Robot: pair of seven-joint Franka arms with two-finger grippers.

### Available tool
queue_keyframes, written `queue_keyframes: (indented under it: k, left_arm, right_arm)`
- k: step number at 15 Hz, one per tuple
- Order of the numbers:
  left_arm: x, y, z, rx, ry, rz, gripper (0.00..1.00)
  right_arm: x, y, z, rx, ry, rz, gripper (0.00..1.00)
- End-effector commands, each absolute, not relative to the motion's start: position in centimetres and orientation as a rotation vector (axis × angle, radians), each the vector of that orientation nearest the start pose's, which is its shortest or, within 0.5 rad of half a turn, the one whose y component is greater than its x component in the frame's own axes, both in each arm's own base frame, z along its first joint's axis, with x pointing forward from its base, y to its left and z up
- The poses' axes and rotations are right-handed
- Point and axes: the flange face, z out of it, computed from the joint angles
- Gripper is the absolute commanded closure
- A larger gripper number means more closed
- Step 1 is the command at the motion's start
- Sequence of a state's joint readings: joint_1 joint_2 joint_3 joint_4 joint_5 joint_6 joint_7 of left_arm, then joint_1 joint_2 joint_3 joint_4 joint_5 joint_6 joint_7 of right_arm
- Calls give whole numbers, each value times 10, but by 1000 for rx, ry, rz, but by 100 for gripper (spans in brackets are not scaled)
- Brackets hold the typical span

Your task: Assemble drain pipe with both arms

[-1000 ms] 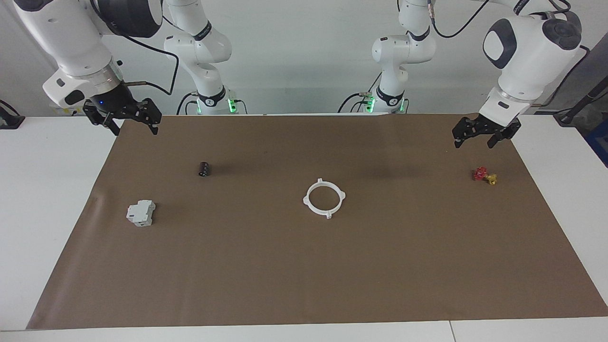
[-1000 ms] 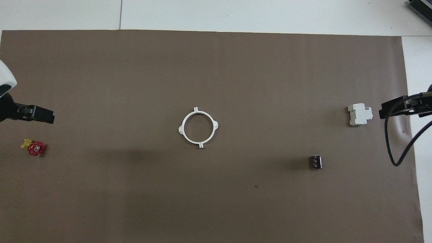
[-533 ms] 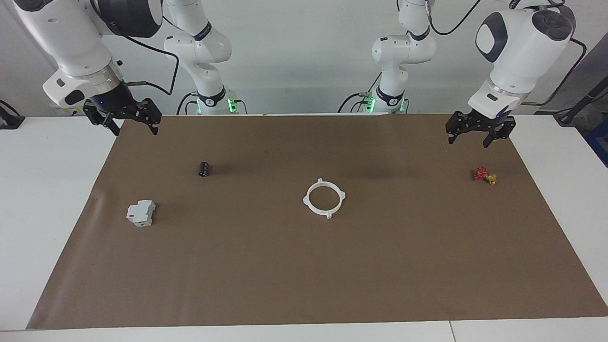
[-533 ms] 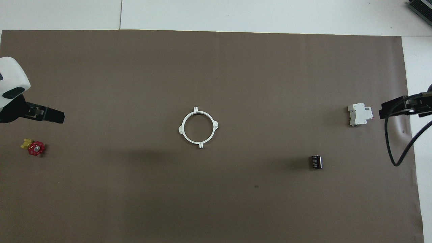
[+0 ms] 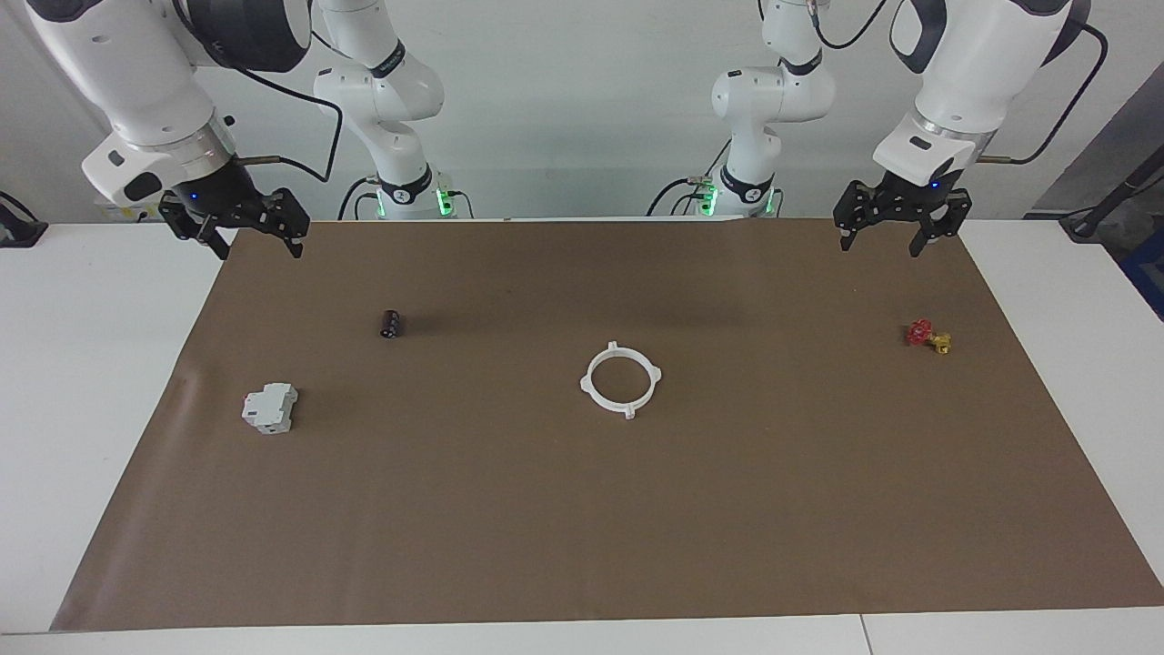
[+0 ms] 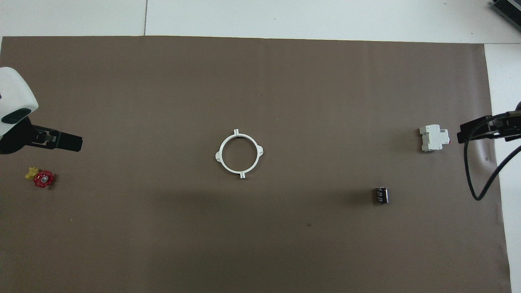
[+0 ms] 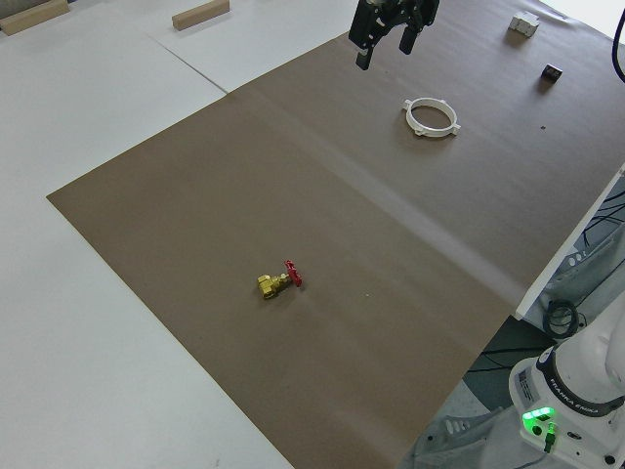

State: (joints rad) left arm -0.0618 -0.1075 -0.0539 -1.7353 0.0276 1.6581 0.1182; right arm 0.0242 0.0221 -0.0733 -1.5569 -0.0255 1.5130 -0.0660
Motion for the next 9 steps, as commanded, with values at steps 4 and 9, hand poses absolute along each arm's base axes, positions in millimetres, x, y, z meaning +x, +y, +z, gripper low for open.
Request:
queue_keyframes:
  k: [4, 9]
  left_arm:
    - [522, -58, 618, -3092, 188, -25, 0]
    - [524, -56, 619, -3090, 174, -49, 0]
  right_arm:
    - [548, -29, 617, -3144, -4, 114, 0]
    - [548, -29, 617, -3144, -4, 114, 0]
